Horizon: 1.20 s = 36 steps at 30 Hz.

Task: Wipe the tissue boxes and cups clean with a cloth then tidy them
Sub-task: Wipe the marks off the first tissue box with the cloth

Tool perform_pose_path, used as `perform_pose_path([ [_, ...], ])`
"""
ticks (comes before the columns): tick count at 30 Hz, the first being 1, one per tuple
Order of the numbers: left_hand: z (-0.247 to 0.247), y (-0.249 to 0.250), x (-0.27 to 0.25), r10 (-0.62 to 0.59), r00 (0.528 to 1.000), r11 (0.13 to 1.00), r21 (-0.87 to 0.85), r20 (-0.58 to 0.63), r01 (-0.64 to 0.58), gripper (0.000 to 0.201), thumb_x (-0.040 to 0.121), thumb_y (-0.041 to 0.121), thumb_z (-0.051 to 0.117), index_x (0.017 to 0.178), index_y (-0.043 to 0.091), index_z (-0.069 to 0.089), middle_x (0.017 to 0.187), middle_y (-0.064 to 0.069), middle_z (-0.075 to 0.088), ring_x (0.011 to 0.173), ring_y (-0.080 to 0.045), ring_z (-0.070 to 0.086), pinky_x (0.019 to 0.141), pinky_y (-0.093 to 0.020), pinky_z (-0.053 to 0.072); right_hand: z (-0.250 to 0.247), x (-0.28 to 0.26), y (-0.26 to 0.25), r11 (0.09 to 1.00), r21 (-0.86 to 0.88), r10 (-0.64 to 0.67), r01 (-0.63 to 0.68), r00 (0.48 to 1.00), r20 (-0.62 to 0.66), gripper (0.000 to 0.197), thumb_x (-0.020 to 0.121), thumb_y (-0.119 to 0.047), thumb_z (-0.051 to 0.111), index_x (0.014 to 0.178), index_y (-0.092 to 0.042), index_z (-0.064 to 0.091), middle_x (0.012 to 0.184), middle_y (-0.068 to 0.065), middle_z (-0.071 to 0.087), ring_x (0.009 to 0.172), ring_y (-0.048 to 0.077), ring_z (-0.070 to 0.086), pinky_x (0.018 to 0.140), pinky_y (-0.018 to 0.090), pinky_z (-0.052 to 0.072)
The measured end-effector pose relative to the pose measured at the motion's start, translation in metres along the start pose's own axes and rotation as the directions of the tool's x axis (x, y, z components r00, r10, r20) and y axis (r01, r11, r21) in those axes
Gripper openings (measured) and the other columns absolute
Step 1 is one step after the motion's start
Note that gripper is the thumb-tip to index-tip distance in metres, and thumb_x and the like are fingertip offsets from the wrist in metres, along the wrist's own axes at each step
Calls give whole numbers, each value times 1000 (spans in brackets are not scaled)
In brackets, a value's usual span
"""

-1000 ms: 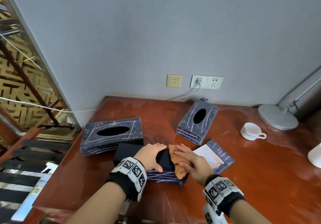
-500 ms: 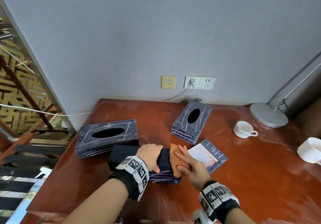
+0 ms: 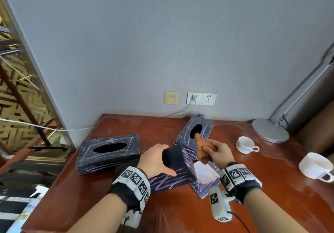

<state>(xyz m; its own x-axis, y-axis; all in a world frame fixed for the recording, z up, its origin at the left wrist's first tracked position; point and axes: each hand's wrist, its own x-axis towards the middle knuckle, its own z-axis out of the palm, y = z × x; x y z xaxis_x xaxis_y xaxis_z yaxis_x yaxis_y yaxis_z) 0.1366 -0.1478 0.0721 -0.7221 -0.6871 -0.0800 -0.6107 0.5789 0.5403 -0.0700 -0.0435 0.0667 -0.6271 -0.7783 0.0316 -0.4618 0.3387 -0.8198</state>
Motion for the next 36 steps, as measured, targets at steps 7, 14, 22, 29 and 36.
perform_pose_path([
  [7, -21, -45, -16, -93, 996, 879, -470, -4, 80, 95, 55, 24, 91, 136, 24, 41, 132, 14, 51, 126, -5, 45, 109, -30, 34, -2, 5, -15, 905, 425, -47, -4, 993, 109, 21, 91, 4, 49, 109, -1, 59, 71, 9, 61, 56, 14, 61, 53, 25, 49],
  [14, -30, -71, -28, -64, 996, 874, -479, 63, 87, 109, 47, 50, 89, 137, 34, 30, 135, 16, 49, 126, -4, 46, 109, -37, 38, 14, -10, -63, 955, -47, -283, 294, 945, 163, 33, 92, -13, 55, 125, -17, 57, 117, -3, 61, 111, 14, 56, 95, 17, 40],
  [22, -37, -71, -22, -40, 999, 863, -504, -13, 28, 88, 46, 40, 89, 123, 35, 45, 122, 19, 58, 115, -1, 55, 105, -37, 43, 35, -18, -93, 767, -297, -323, 568, 743, 586, 64, 91, -36, 53, 146, -24, 22, 156, -7, 15, 144, 7, 8, 116, 26, 6],
  [29, -35, -75, -21, -21, 999, 868, -497, -45, -4, 82, 49, 36, 91, 118, 40, 46, 120, 18, 60, 114, -1, 56, 104, -35, 44, 35, -29, -78, 743, -107, -539, 661, 686, 489, 48, 82, -14, 68, 127, -24, 55, 136, -20, 38, 131, -6, 26, 117, 27, 22],
  [36, -36, -75, -20, 1, 1000, 869, -494, -18, -10, 86, 52, 37, 90, 125, 36, 44, 123, 18, 59, 116, 0, 55, 106, -35, 42, 4, -12, -93, 906, 234, -421, 353, 810, 409, 33, 88, -9, 60, 120, -14, 62, 111, -4, 68, 97, 2, 64, 92, 22, 48],
])
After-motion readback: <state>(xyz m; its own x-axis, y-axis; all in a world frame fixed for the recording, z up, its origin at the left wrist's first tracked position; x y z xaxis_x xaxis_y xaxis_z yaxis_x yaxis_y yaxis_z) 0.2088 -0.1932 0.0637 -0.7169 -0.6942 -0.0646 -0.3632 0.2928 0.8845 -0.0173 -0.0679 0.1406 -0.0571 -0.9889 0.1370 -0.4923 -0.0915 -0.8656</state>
